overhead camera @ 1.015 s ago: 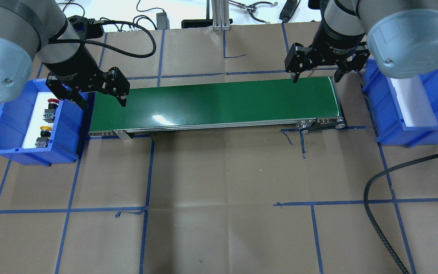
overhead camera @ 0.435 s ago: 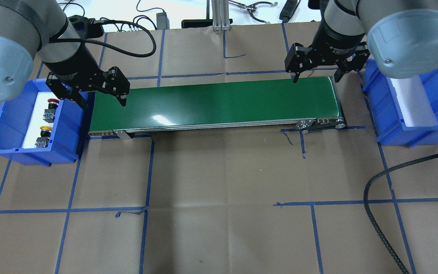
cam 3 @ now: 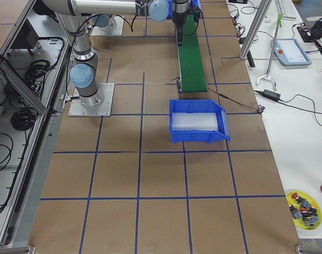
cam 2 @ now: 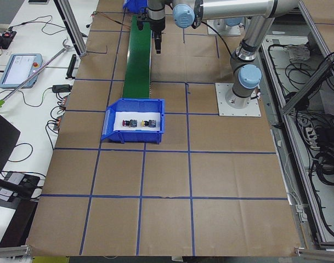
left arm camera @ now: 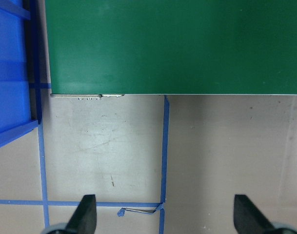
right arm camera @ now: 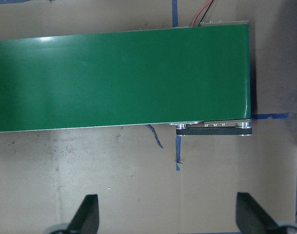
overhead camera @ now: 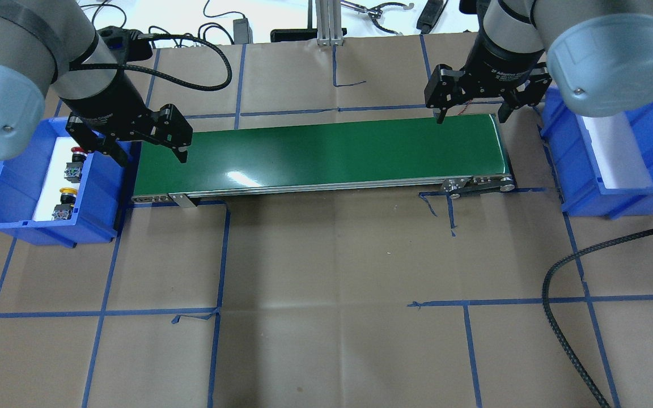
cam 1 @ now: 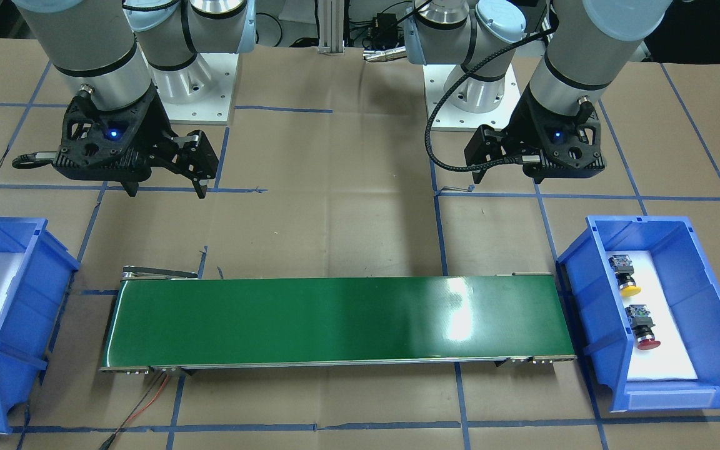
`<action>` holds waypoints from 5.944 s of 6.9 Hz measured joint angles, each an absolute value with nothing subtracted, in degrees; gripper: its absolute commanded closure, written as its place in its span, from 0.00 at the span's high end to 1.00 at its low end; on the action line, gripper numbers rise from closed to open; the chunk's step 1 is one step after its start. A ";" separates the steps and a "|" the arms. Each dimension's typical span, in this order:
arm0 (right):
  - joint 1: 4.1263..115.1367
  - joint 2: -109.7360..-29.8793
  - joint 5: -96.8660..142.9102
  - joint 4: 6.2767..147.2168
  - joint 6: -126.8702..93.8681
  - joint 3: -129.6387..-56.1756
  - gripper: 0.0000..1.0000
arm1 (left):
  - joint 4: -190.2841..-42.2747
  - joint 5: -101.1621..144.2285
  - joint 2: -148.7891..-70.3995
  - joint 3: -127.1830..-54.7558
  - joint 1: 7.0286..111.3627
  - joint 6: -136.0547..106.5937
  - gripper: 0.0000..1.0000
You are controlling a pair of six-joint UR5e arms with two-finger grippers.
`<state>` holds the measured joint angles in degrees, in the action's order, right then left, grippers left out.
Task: Transport two buttons from left to right
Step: 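Lower the left gripper into the blue bin onto the yellow-capped button, then close the left gripper on the yellow-capped button and lift, then carry the yellow button to the conveyor and set it down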
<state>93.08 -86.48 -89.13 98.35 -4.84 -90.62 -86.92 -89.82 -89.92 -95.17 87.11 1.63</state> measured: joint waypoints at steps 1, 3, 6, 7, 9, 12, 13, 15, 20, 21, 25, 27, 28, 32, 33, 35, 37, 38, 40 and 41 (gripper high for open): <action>93.08 -86.48 -89.12 98.37 -4.83 -90.61 1.00 | -86.80 -90.00 -89.91 -95.26 86.69 1.99 1.00; 93.08 -86.42 -89.12 98.39 -4.83 -90.62 1.00 | -86.66 -90.29 -89.99 -94.93 80.92 6.82 1.00; 93.08 -86.34 -89.12 98.36 -4.82 -90.62 1.00 | -86.92 -90.33 -90.96 -94.49 64.26 22.79 1.00; 93.08 -86.32 -89.14 98.37 -4.83 -90.62 1.00 | -86.51 -90.35 -91.86 -94.89 59.91 26.80 1.00; 93.08 -86.31 -89.16 98.43 -4.83 -90.62 1.00 | -84.85 -90.13 -95.54 -94.22 54.25 31.69 1.00; 93.08 -86.31 -89.25 98.44 -4.81 -90.62 1.00 | -77.22 -89.87 -101.02 -95.35 53.08 33.72 1.00; 93.08 -86.28 -89.25 98.44 -4.83 -90.61 1.00 | -75.38 -89.82 -102.59 -95.70 53.57 33.80 1.00; 93.08 -86.24 -89.25 98.46 -4.83 -90.61 1.00 | -71.58 -89.81 -104.82 -97.07 54.78 33.86 1.00; 93.08 -85.81 -89.28 98.50 -4.83 -90.62 1.00 | -58.25 -89.88 -110.65 -103.92 55.19 34.91 1.00; 93.08 -85.78 -89.26 98.50 -4.84 -90.61 1.00 | -55.27 -89.97 -111.58 -105.83 55.19 35.20 1.00; 93.08 -85.78 -89.30 98.48 -4.83 -90.62 1.00 | -52.89 -90.45 -112.18 -108.53 55.19 35.13 0.20; 93.08 -85.78 -89.30 98.52 -4.84 -90.62 1.00 | -52.90 -90.64 -111.92 -107.96 55.19 34.99 0.00; 93.08 -85.78 -89.30 98.52 -4.83 -90.62 1.00 | -52.97 -90.68 -111.57 -107.66 55.20 34.93 0.00; 93.08 -85.78 -89.30 98.52 -4.83 -90.62 1.00 | -61.46 -90.85 -106.73 -101.04 55.19 34.81 0.00; 93.08 -85.80 -89.30 98.53 -4.83 -90.61 1.00 | -65.62 -90.85 -106.13 -97.98 55.25 34.78 0.00; 93.08 -85.86 -89.30 98.53 -4.84 -90.61 1.00 | -71.64 -90.71 -107.12 -91.50 56.79 34.01 0.00; 93.08 -85.81 -89.30 98.52 -4.83 -90.62 1.00 | -73.71 -90.74 -107.58 -88.49 63.05 31.54 0.00; 93.08 -85.79 -89.30 98.53 -4.83 -90.61 1.00 | -73.97 -90.65 -107.66 -88.15 67.13 28.24 0.00; 93.08 -85.69 -89.30 98.52 -4.83 -90.62 1.00 | -73.96 -90.07 -107.93 -89.00 75.08 19.90 0.00; 93.08 -85.65 -89.30 98.52 -4.83 -90.62 1.00 | -73.69 -89.96 -108.71 -89.48 78.40 16.92 0.00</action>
<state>93.08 -85.65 -89.30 98.52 -4.83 -90.62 -73.69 -89.96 -108.71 -89.48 78.40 16.92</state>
